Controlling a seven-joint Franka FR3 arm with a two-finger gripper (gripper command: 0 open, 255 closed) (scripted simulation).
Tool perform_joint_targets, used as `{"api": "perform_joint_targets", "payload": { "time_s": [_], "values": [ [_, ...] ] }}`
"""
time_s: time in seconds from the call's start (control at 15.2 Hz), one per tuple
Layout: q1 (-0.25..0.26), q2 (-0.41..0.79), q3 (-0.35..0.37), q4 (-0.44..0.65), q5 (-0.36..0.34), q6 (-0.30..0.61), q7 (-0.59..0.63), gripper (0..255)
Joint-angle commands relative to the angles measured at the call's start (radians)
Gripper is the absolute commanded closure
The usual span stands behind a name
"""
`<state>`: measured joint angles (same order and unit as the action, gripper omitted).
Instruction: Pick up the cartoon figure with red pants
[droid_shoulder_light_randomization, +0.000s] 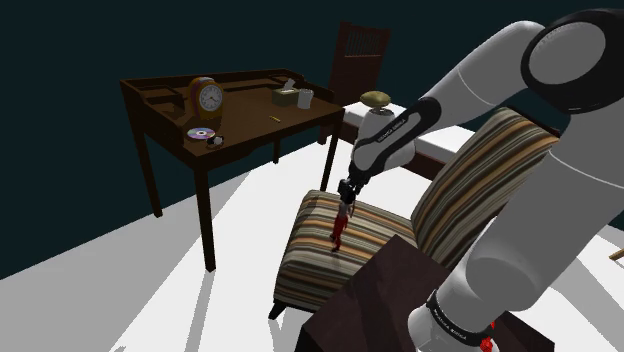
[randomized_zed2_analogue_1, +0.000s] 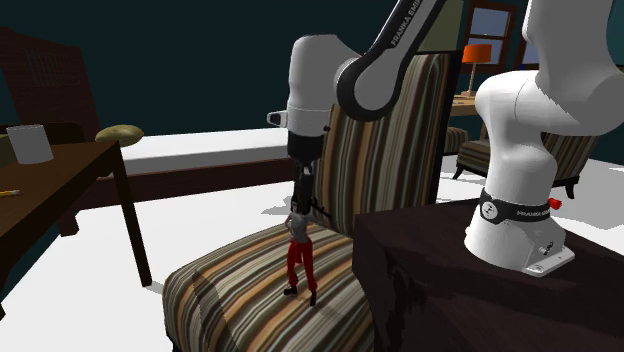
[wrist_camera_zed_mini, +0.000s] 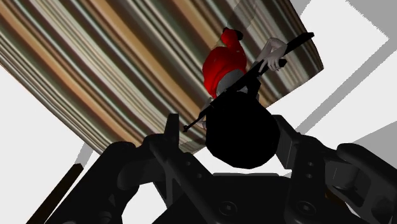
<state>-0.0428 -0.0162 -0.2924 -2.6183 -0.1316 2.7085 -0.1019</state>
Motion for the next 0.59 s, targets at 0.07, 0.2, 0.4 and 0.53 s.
{"api": "perform_joint_targets", "payload": {
  "time_s": [0.07,0.2,0.4,0.53],
  "values": [
    [-0.001,-0.041,0.001,0.01,-0.013,-0.05,0.008,255],
    [-0.002,-0.068,0.002,0.015,-0.02,-0.082,0.012,255],
    [-0.003,-0.107,0.005,0.025,-0.029,-0.13,0.017,255],
    [-0.004,-0.132,0.007,0.032,-0.034,-0.162,0.02,255]
  ]
}}
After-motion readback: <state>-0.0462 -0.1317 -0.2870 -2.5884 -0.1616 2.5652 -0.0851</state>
